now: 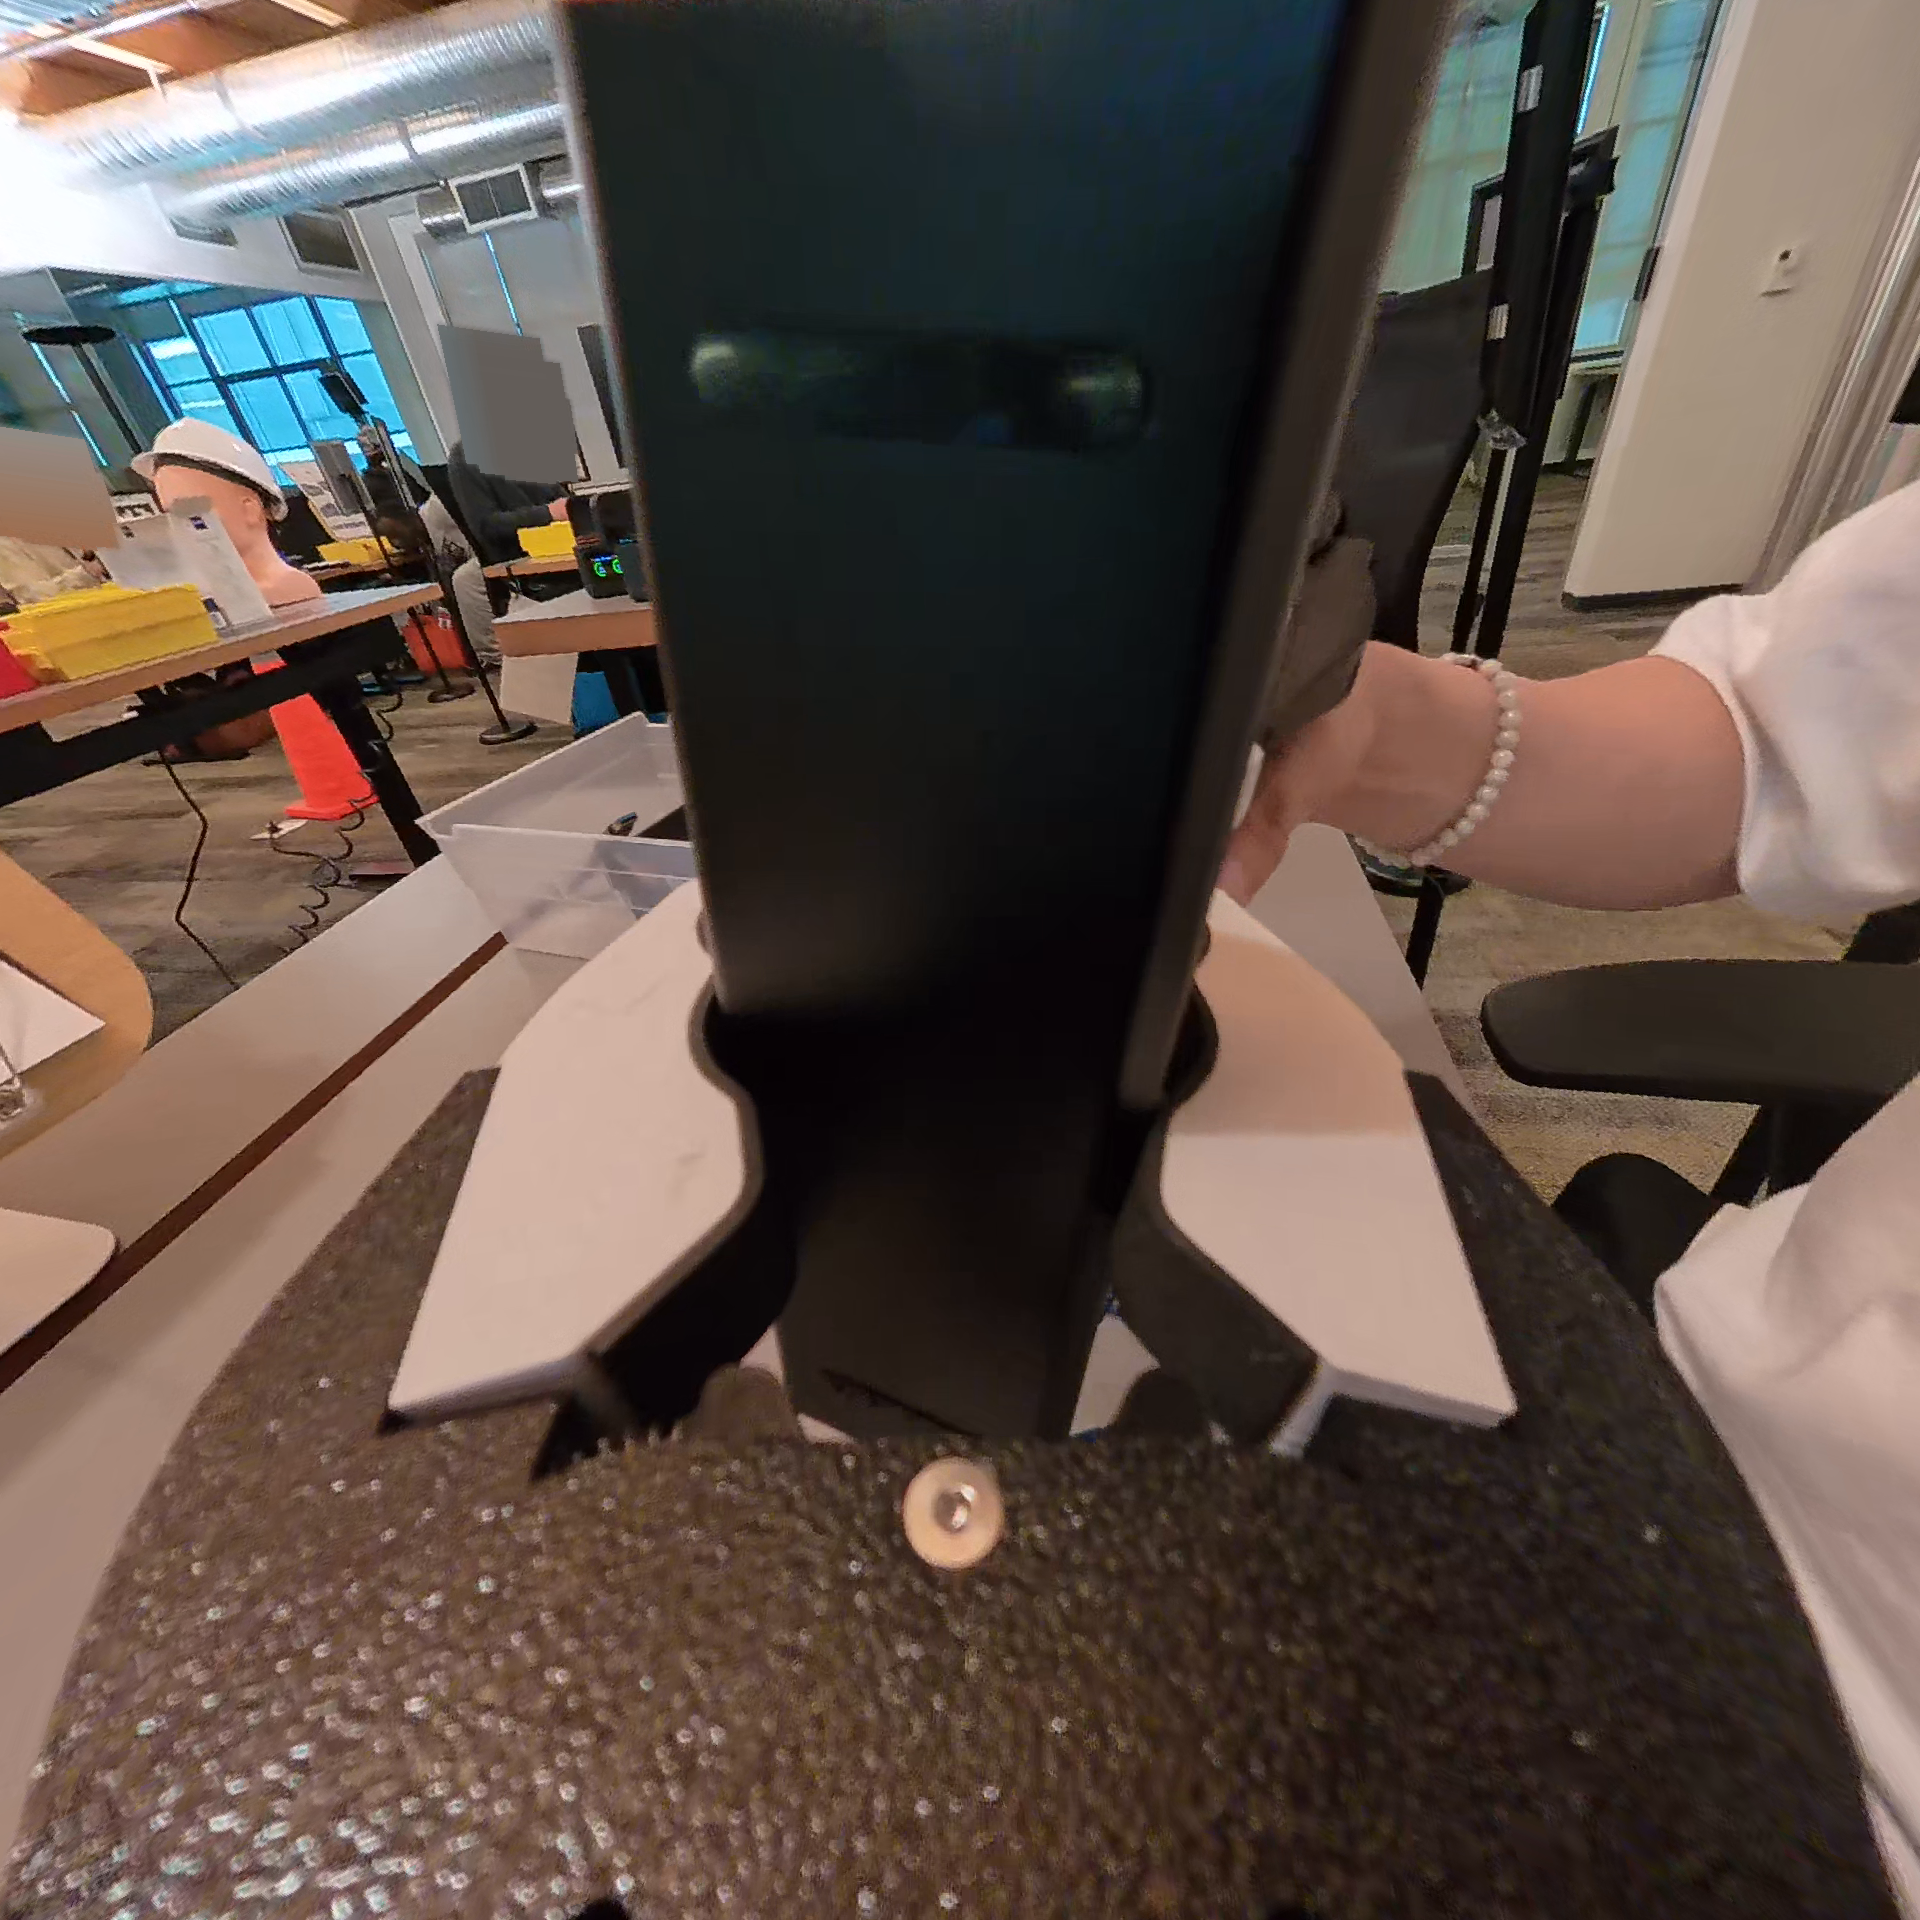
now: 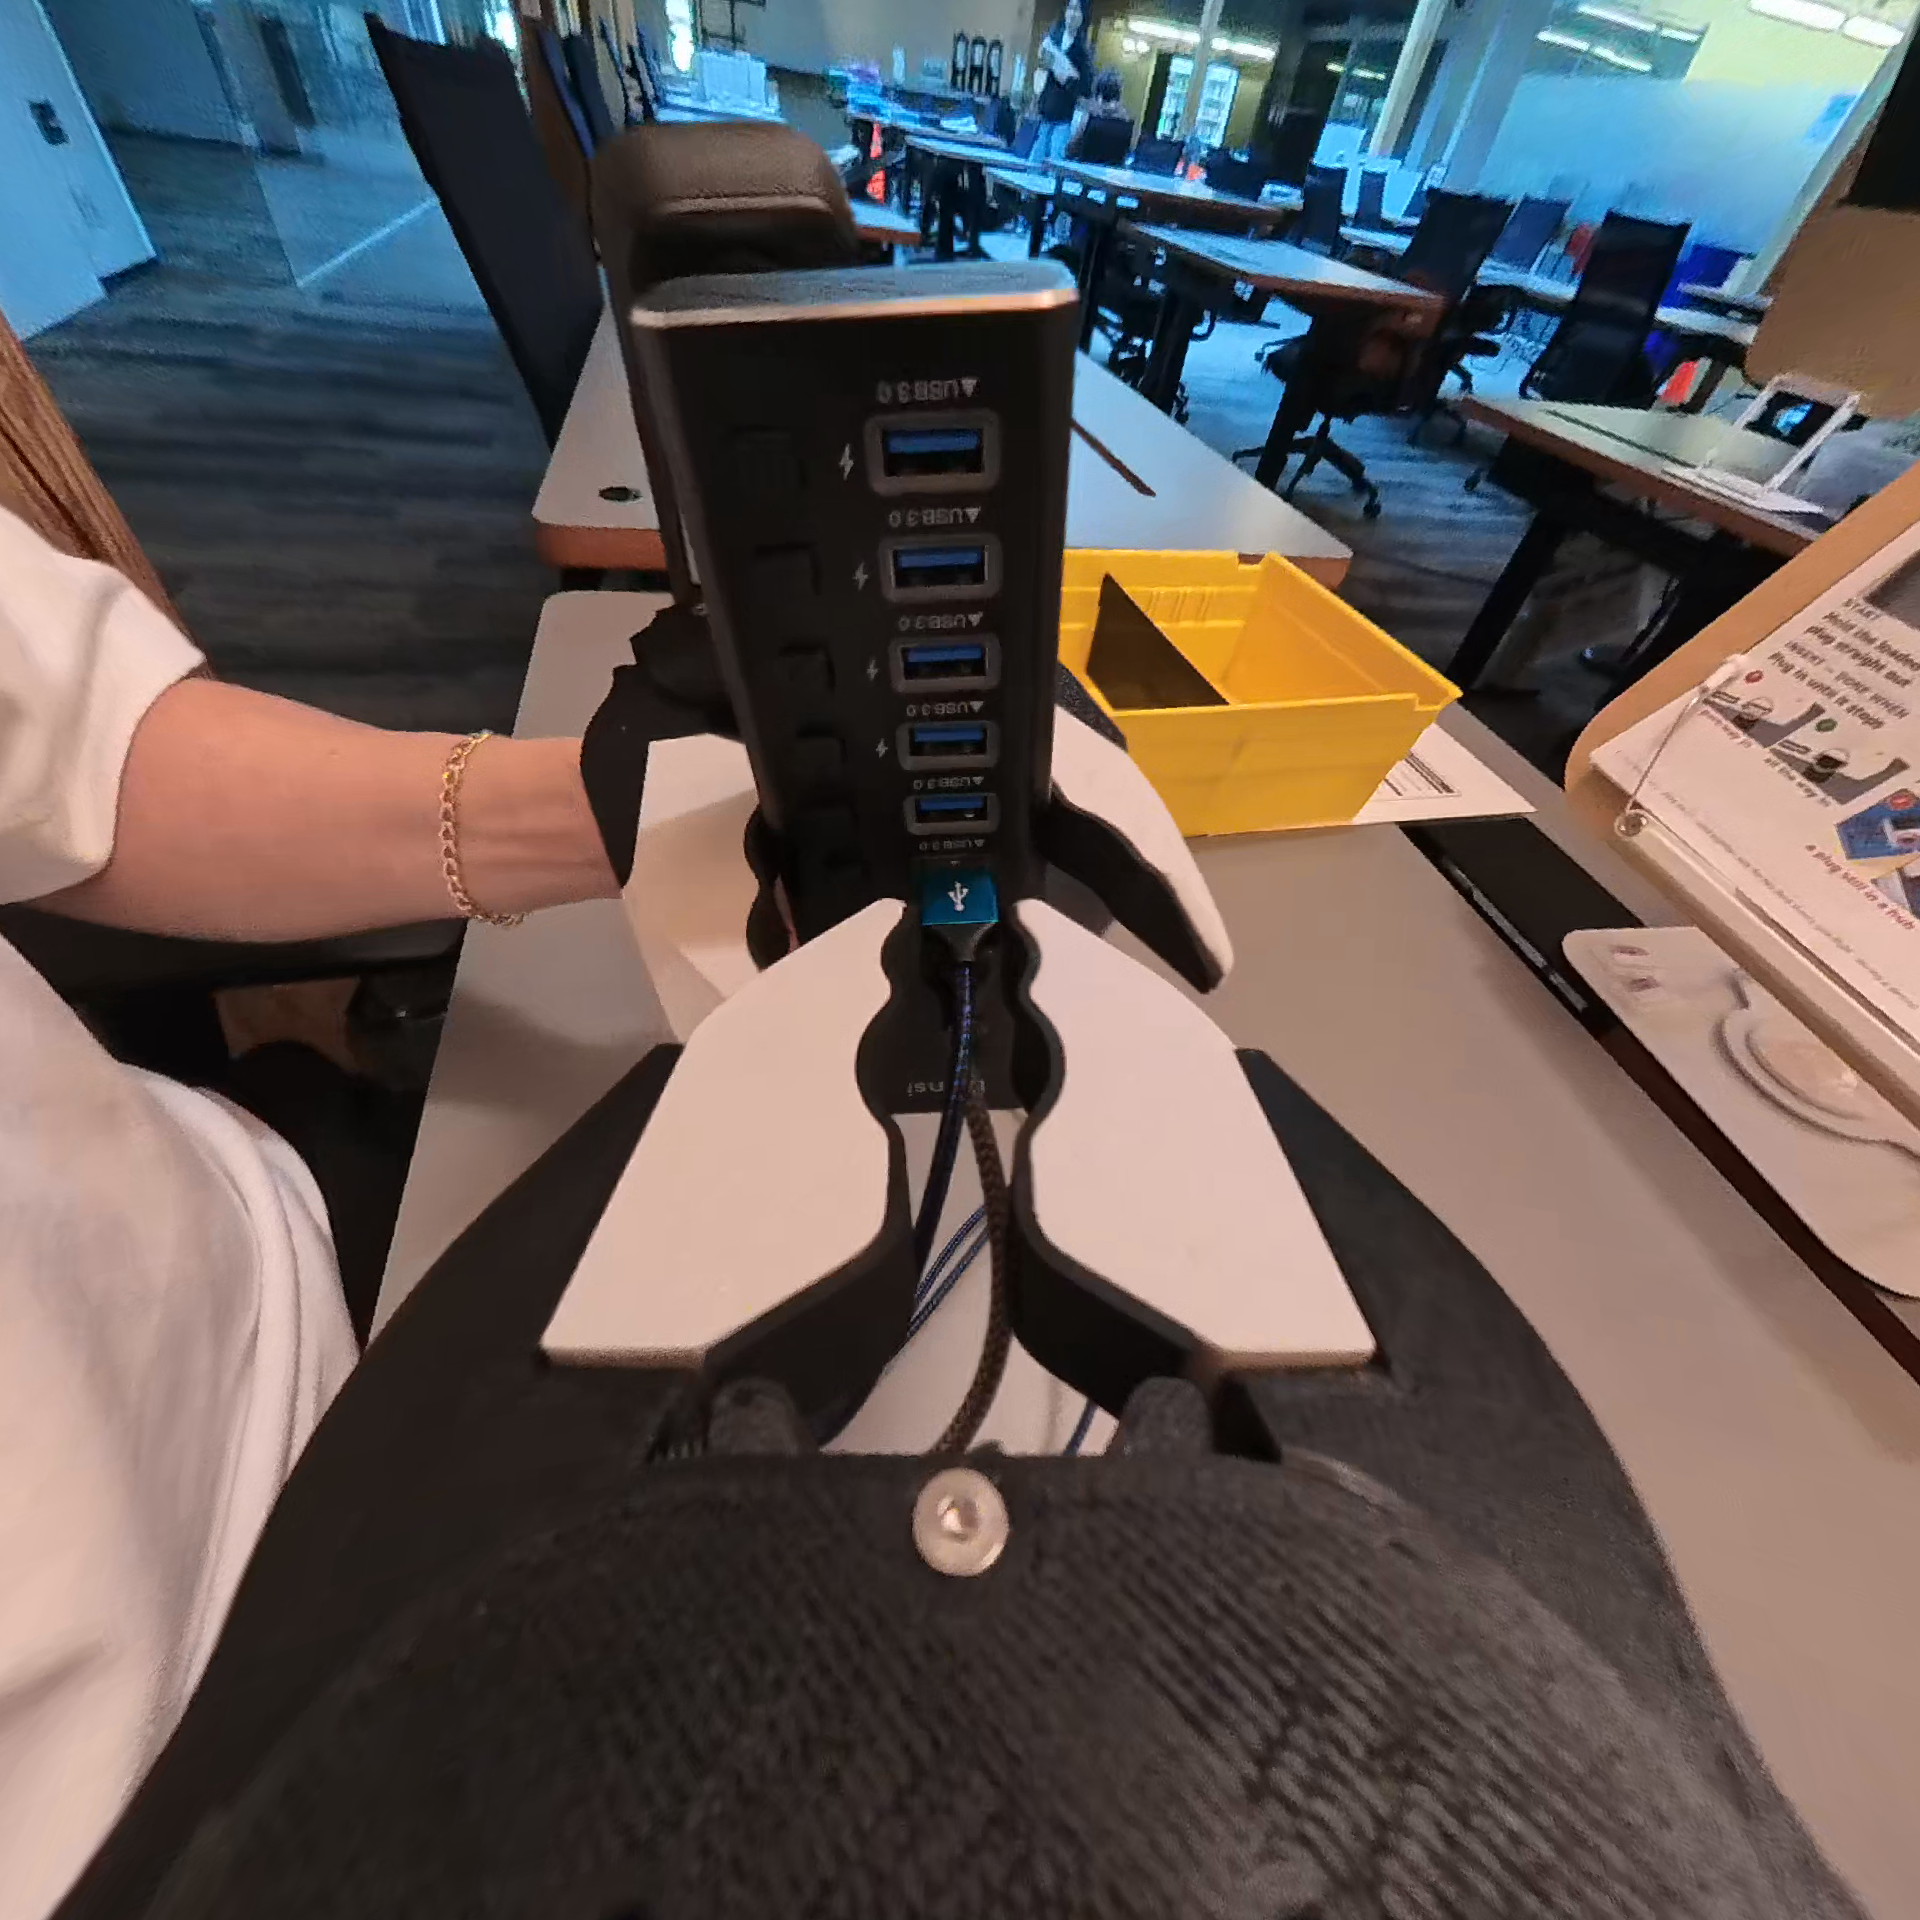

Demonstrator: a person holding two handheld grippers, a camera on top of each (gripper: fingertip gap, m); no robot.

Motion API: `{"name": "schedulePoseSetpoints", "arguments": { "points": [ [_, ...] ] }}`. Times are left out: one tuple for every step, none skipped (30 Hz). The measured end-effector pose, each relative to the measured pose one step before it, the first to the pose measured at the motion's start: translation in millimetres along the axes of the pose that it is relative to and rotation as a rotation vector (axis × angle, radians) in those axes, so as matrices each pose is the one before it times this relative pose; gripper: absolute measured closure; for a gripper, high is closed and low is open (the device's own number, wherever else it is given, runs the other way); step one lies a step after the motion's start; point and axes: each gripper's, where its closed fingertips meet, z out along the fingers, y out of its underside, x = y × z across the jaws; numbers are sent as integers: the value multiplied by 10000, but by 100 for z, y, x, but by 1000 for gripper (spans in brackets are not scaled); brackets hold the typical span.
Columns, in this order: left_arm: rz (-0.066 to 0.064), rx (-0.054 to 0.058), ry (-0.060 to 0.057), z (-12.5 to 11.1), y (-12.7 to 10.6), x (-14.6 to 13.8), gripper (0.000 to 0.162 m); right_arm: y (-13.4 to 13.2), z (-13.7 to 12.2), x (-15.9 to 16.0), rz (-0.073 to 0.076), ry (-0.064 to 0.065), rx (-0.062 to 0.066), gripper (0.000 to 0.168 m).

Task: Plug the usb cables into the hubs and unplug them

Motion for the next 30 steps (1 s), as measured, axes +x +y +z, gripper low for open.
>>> {"name": "schedulePoseSetpoints", "arguments": {
  "points": [
    [48, 11, -48, 1, -47, -78, 84, 6, 19, 58, 83, 65, 31, 154],
    [33, 31, 38, 9, -44, 55, 84, -64, -12, -48, 105, -38, 84, 154],
    [-12, 59, 112, 6, -67, 150, 84, -80, -41, -130, 111, -95, 102, 154],
    [9, 66, 118, 27, -60, 187, 84, -75, -72, -158, 86, -136, 84, 154],
    [42, 28, 111, 47, -27, 207, 84, -58, -78, -160, 57, -138, 68, 153],
    [37, -5, 84, 38, -4, 171, 84, -161, -62, -144, 64, -95, 115, 153],
    [11, 18, 30, 24, -59, 75, 84, -89, -15, -120, 38, -35, 50, 153],
    [-3, 47, 17, 0, -84, 46, 84, -72, 5, -26, -75, 47, 27, 154],
    [-23, 54, 37, -13, -78, 47, 84, -66, -7, -45, -139, 60, 27, 154],
    [-54, 87, 21, -7, -118, 21, 84, -14, 10, -15, -81, 31, -24, 154],
    [-51, 75, 1, -7, -104, 0, 84, -45, 8, 7, -67, 12, -20, 154],
    [-65, 41, 27, -21, -55, 0, 84, -19, 20, 11, -101, 47, -15, 154],
    [-111, 80, 32, -24, -71, -32, 84, 23, 44, 46, -121, 106, -53, 154],
    [-114, 126, -4, -52, -95, -83, 84, 13, 75, 75, -65, 155, -60, 153],
    [-25, 147, -54, -57, -105, -107, 84, 6, 68, 68, -50, 133, -87, 153],
    [84, 82, -38, -43, -9, -34, 84, 23, 22, -26, -177, 63, -126, 153],
    [150, -98, -33, -5, 221, -42, 84, 273, 7, 20, -331, 97, -335, 153],
    [154, -216, -30, 22, 371, -52, 84, 443, 3, 39, -403, 163, -470, 153],
    [101, -134, 11, 6, 257, 42, 84, 235, -27, -50, -397, 190, -350, 153],
    [69, -14, 34, -2, 101, 134, 84, 7, -67, -125, -322, 204, -215, 153],
    [67, -58, 11, -12, 167, 112, 84, 171, -30, -120, -300, 174, -354, 153],
    [78, -165, 40, 6, 342, 110, 84, 329, -8, -141, -706, 310, -473, 153],
    [98, -143, 36, 17, 329, 167, 85, 348, -31, -183, -618, 209, -487, 153],
    [54, -54, -23, 17, 165, 151, 85, 134, -47, -184, -134, 10, -200, 153],
    [-9, -21, 6, 1, 70, 114, 85, 41, -31, -106, 105, -73, 43, 153],
    [-6, -25, 28, 20, 59, 64, 84, 98, 1, -65, 355, -147, 116, 153],
    [72, -25, -25, 34, -16, 18, 85, -36, -93, -35, 687, -333, 326, 153],
    [117, -60, 0, 29, -117, 92, 85, -249, -199, -80, 890, -464, 524, 153],
    [159, -119, -3, 50, -58, 67, 85, -68, -160, -62, 476, -251, 292, 153],
    [90, -134, -40, 63, 84, -63, 86, 138, -31, 82, 7, 84, -32, 153]
  ]
}}
